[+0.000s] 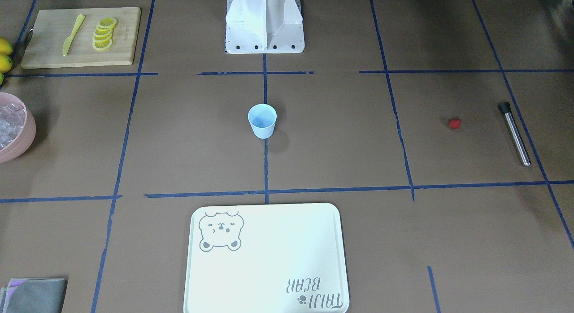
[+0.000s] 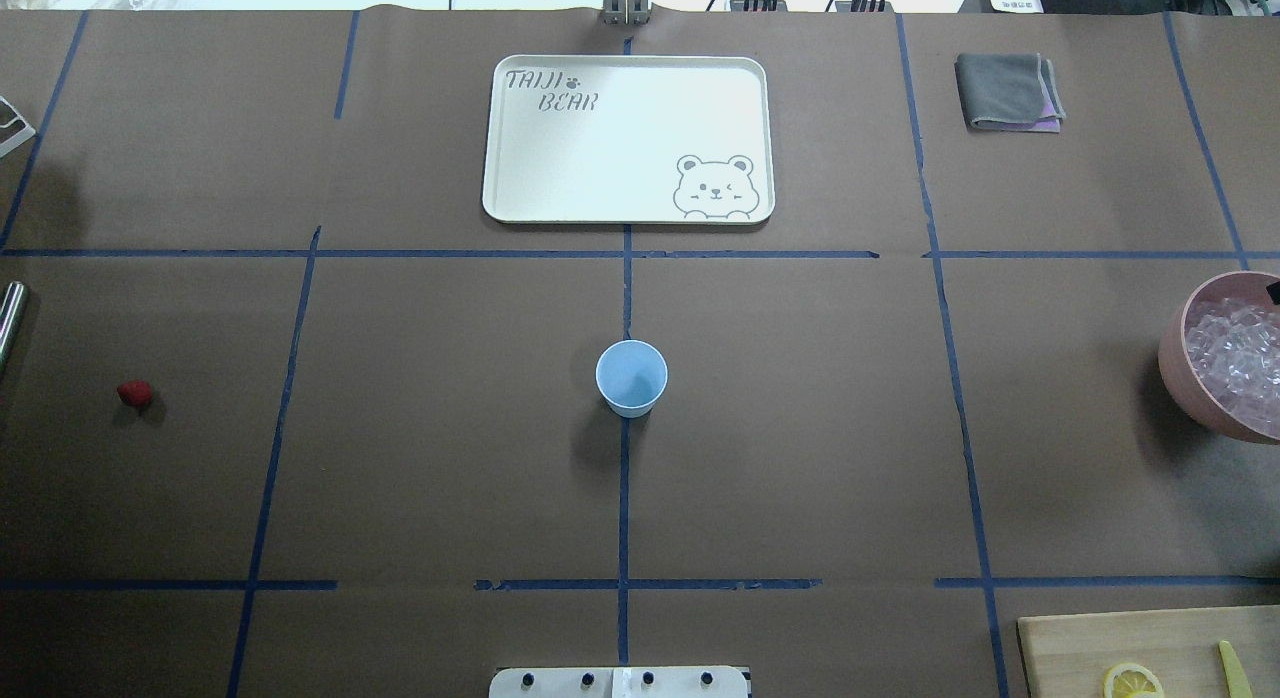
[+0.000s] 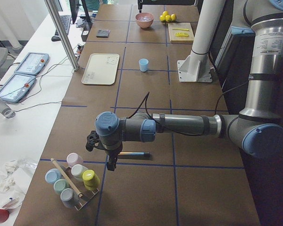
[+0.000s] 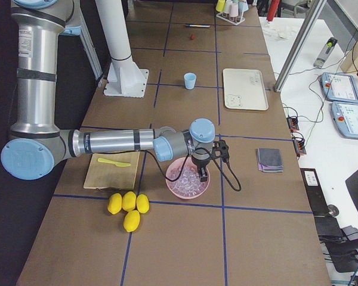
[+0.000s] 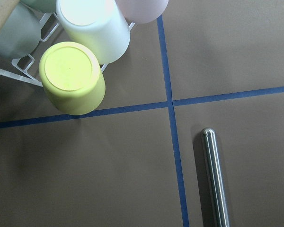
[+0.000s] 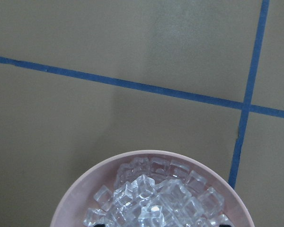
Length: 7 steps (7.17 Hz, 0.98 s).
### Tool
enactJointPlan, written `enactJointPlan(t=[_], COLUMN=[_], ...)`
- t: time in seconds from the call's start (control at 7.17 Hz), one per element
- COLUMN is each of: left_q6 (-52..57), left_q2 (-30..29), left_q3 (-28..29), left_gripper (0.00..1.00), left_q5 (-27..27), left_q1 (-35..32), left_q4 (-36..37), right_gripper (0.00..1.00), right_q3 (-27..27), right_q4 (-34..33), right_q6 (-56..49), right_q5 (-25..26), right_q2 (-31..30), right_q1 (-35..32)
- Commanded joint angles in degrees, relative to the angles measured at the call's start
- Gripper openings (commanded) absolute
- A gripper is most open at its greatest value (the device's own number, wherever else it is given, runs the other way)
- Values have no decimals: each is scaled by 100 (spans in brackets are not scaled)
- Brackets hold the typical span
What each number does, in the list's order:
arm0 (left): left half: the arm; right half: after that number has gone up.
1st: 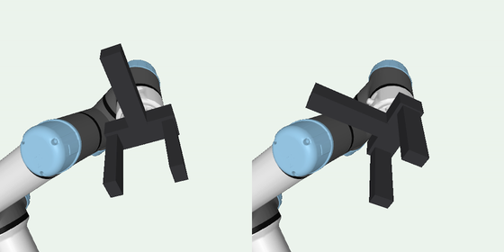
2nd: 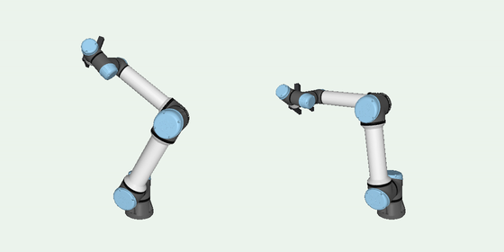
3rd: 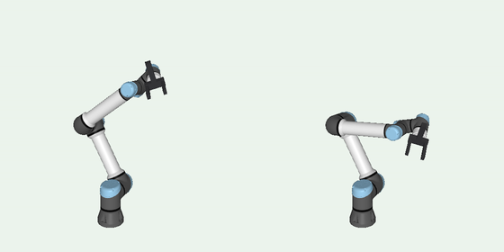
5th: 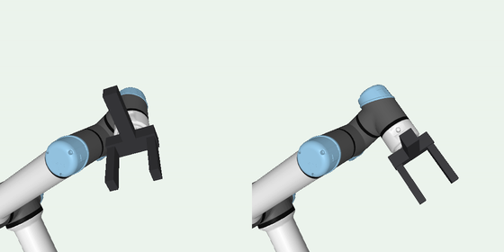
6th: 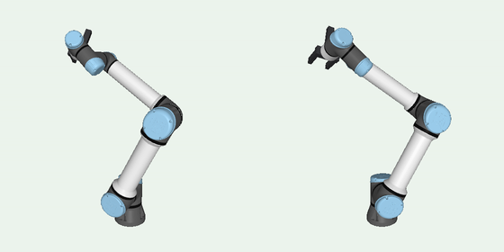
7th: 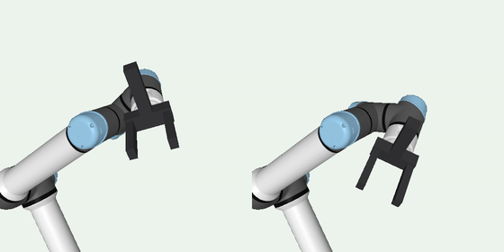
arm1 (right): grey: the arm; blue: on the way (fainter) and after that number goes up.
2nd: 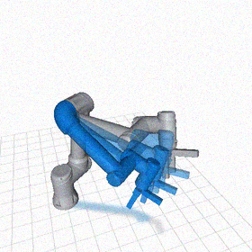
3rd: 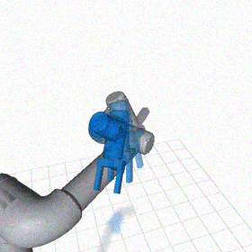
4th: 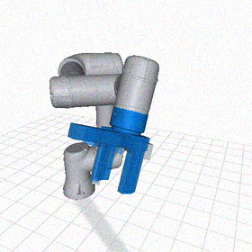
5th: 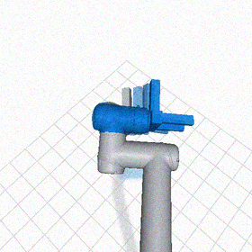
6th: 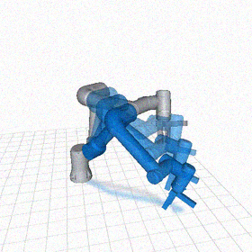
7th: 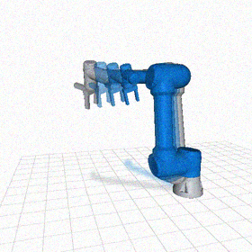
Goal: Mash ice and strawberries in cup
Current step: 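Lower the right gripper into the pink bowl toward the ice cubes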
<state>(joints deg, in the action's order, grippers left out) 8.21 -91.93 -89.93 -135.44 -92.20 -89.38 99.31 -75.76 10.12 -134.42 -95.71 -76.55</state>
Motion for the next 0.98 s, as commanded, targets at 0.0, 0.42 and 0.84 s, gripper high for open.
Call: enactJointPlan(t=[0.0, 0.42, 0.84], left_q6=[5, 5, 23], left_q2=[0, 9, 9], left_q3=[1, 1, 1], left_gripper=[100, 100, 100], left_q5=[0, 0, 0], left_q1=[0, 0, 0], left_q4=[0, 0, -9], right_gripper=[80, 78, 74], right_q3=[-17, -61, -132], right_q4=[-9, -44, -53], right_q6=[-10, -45, -45], right_q5=[240, 469, 478], right_q2=[0, -9, -61], right_q1=[219, 439, 623])
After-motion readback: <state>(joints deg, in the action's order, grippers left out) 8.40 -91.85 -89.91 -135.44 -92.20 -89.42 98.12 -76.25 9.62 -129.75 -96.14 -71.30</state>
